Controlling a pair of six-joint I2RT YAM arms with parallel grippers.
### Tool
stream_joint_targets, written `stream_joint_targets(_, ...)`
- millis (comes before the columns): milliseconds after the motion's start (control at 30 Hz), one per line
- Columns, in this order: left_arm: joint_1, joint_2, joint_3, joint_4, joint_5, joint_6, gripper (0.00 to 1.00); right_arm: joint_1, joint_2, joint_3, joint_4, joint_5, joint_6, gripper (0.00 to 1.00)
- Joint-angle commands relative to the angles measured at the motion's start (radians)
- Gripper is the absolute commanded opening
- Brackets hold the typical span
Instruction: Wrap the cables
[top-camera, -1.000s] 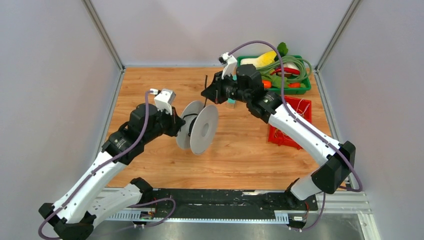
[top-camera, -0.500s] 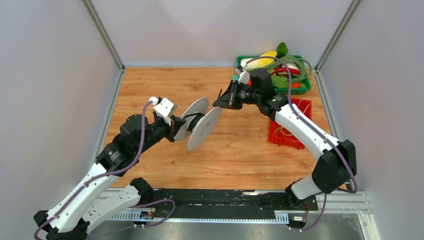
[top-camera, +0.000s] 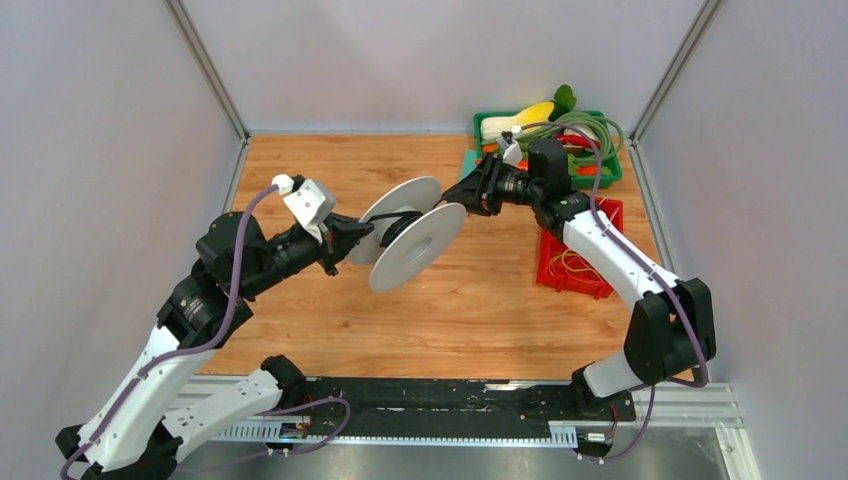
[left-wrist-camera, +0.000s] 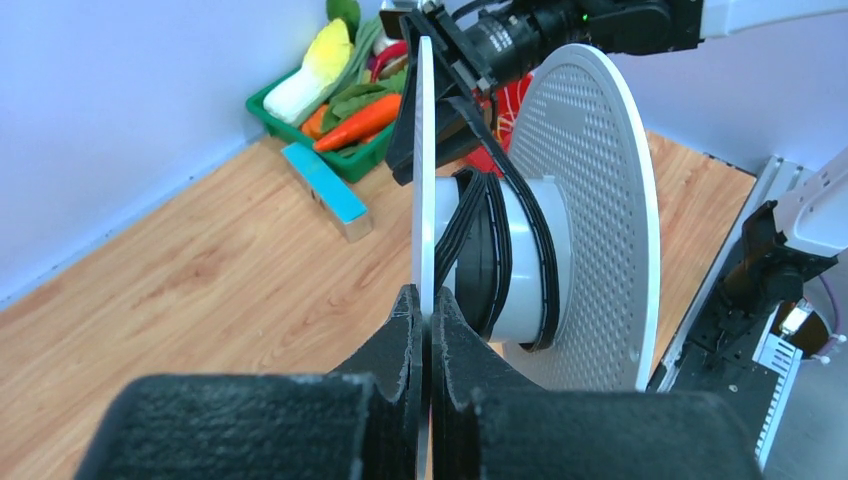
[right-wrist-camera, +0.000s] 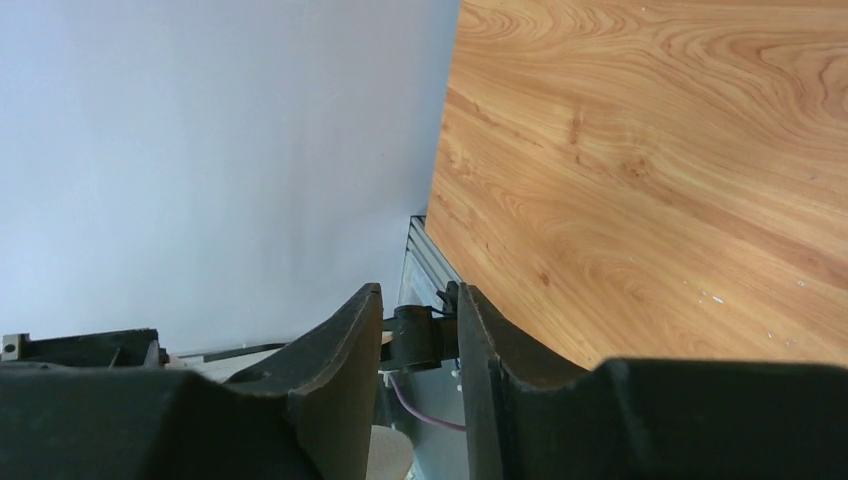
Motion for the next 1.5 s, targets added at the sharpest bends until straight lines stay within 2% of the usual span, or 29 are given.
stream_joint_targets(0, 0.007, 0.062, 0.075, -0.008, -0.033, -0.032, 0.0, -0.041, -0.029, -0.004, 0.085, -0.079, 0.027, 0.39)
stream_joint_targets(133, 0.039, 0.128, 0.157, -0.086, -0.051, -0.13, 0.0, -0.085, -0.026, -0.009, 0.077, -0.095, -0.019, 0.41)
stream_joint_targets(233, 0.097, 0.172, 0.202, -0.149, -0.001, -0.196, 0.0, -0.123, -0.027, -0.004, 0.057, -0.095, -0.074, 0.55)
stream_joint_targets(400, 0.206, 0.217, 0.248, -0.191, 0.108, -0.276, 0.0, -0.182, -0.027, 0.016, 0.014, -0.095, -0.189, 0.66)
stream_joint_targets(533, 0.289, 0.26, 0.28, -0.22, 0.278, -0.336, 0.0, -0.206, -0.036, 0.048, -0.027, -0.092, -0.342, 0.77)
stream_joint_targets(633, 0.346, 0.263, 0.257, -0.168, 0.454, -0.39, 0.0, -0.203, -0.078, 0.073, -0.035, -0.089, -0.549, 0.81)
stream_joint_targets(767, 0.353, 0.272, 0.288, -0.183, 0.571, -0.37, 0.0, -0.203, -0.196, 0.028, 0.02, -0.087, -0.817, 0.83)
stream_joint_targets(900, 0.372, 0.288, 0.323, -0.162, 0.697, -0.413, 0.0, -0.203, -0.334, -0.067, 0.051, -0.165, -1.052, 0.83)
stream_joint_targets(1133, 0.378, 0.315, 0.329, -0.016, 0.993, -0.533, 0.0, -0.199, -0.611, -0.226, 0.019, -0.245, -1.233, 0.84)
stream_joint_targets(1367, 0.378, 0.301, 0.32, -0.145, 1.053, -0.413, 0.0, -0.199, -0.898, -0.326, -0.093, -0.227, -1.416, 0.85)
stream_joint_targets(1467, 0.378, 0.292, 0.303, -0.171, 1.062, -0.399, 0.0, -0.197, -0.98, -0.369, -0.075, -0.246, -1.461, 0.81)
